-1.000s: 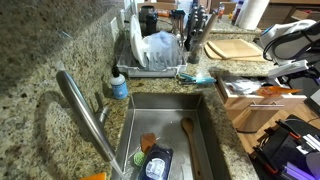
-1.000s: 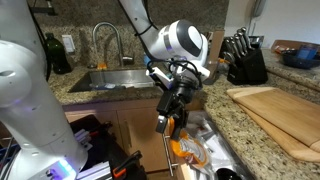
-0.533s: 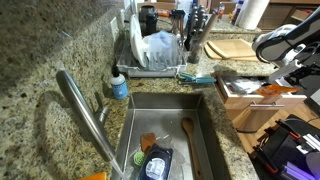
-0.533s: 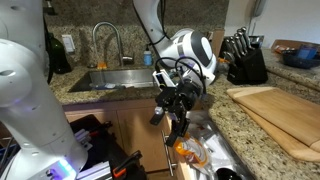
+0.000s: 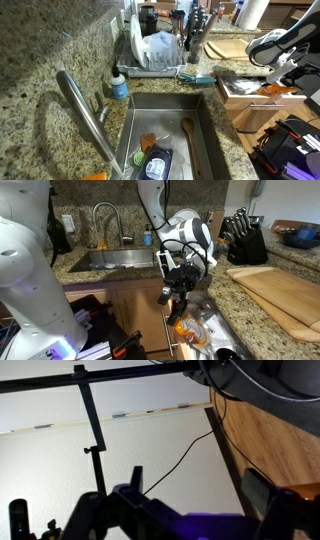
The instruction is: Push the faucet handle to the right, remove the orange packet from the top of the counter and place it in the open drawer, close the open drawer
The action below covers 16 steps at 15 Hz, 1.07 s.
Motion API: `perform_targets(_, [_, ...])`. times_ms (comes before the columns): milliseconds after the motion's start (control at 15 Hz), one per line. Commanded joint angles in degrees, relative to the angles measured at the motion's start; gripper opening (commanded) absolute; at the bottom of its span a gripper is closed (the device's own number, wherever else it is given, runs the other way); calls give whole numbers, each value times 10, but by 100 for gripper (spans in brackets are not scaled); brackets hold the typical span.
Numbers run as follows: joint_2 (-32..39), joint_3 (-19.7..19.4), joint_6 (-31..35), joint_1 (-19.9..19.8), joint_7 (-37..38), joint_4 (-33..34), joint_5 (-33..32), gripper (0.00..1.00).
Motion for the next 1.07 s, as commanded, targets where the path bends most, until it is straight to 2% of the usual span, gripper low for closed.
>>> perform_targets(0, [-36,8,83,-7,-22,-38,52,100])
perform_targets(600, [-134,-9,325,-4,21,-160,123,100])
perform_targets(1000, [-143,-10,472,1,99,-174,173,100])
